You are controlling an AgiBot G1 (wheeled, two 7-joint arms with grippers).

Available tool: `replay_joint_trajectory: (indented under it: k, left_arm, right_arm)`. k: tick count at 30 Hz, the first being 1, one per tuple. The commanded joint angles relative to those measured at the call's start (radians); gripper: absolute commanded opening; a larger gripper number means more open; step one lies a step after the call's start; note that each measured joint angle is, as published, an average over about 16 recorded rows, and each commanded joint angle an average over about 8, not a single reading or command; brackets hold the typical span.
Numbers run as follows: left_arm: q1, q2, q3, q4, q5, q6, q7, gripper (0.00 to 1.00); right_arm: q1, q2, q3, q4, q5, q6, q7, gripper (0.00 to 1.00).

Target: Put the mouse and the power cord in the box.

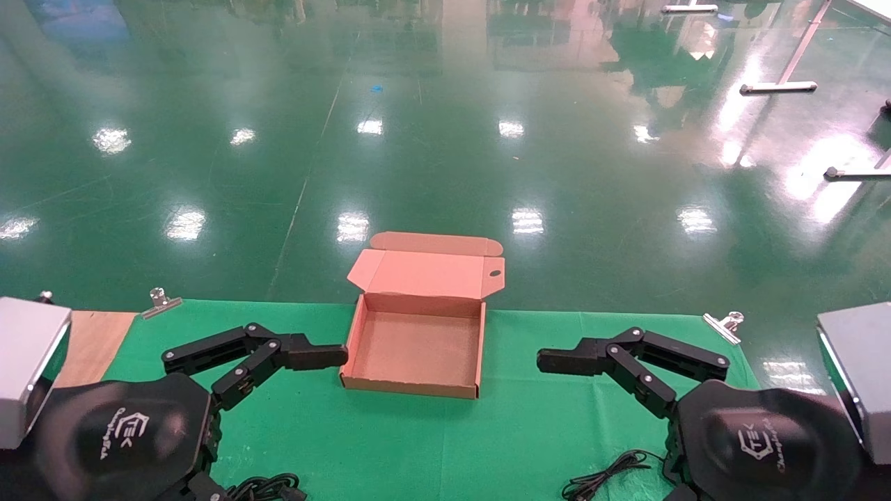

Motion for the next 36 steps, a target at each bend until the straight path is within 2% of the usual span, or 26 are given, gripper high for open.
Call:
replay_joint_trajectory:
  k: [1,9,20,28,32,36]
  left_arm:
    - [0.002,0.002,0.001,-0.004,0.000,0.002,0.001,1.00]
    - [-0.031,0.101,0.125,0.105,0.223,0.033,0.096,1.00]
    - [-0.174,0.207,0.302,0.339,0.605,0.010,0.220,1.00]
    - [-0.303,0.249,0.398,0.487,0.878,-0.082,0.287,1.00]
    - [-0.347,0.275,0.430,0.559,0.960,-0.115,0.317,1.00]
    - [-0.371,0.304,0.455,0.627,1.018,-0.151,0.340,1.00]
  right_arm:
    - [-0.006,0.002,0.004,-0.002,0.007,0.002,-0.003,1.00]
    - [0.102,-0.030,-0.136,0.000,-0.308,-0.051,-0.062,1.00]
    - [0.281,-0.153,-0.330,-0.158,-0.732,-0.042,-0.243,1.00]
    - [0.387,-0.244,-0.439,-0.256,-1.004,0.017,-0.405,1.00]
    - [0.405,-0.291,-0.479,-0.275,-1.106,0.078,-0.464,1.00]
    - [0.399,-0.342,-0.503,-0.306,-1.154,0.132,-0.512,1.00]
